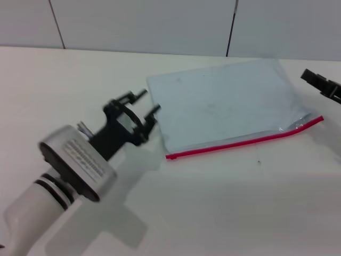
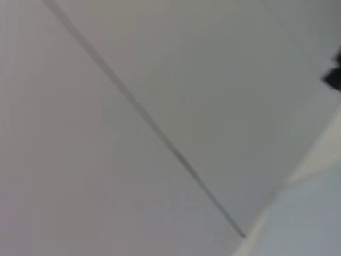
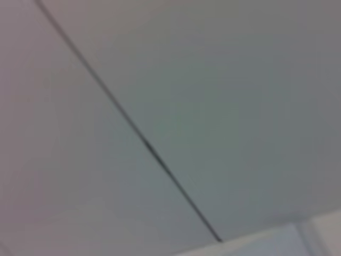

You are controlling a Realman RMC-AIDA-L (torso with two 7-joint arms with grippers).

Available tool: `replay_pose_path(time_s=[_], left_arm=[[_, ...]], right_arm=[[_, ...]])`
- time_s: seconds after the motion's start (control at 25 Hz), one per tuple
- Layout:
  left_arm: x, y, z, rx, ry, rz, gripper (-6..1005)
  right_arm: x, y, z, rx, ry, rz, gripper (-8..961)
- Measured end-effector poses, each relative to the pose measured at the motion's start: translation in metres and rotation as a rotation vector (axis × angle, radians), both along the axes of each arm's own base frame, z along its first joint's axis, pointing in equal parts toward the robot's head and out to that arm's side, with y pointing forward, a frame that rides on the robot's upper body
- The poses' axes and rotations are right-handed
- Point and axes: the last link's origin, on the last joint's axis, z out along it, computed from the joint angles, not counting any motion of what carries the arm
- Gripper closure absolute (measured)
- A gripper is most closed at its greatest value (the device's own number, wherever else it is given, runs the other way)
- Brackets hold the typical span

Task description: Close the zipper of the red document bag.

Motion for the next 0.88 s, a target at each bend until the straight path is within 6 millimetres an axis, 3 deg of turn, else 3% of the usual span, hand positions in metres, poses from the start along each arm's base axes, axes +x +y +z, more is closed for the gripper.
replay_pose_path(time_s=[0.24, 0.6, 0.88], left_arm=[[-0.009, 0.005, 0.032, 0.134, -0.186, 0.064, 556], [-0.027, -0.003, 0.08, 0.143, -0.521, 0.052, 524], [-0.035, -0.006, 0.096, 0.148, -0.57, 0.038, 528]], right_arm=[[-0.015, -0.014, 0.004, 0.091, 0.008, 0.184, 488], [-0.019, -0.034, 0.005, 0.235, -0.009, 0.304, 488], [-0.033, -0.062, 0.0, 0.387, -0.074, 0.486, 488]])
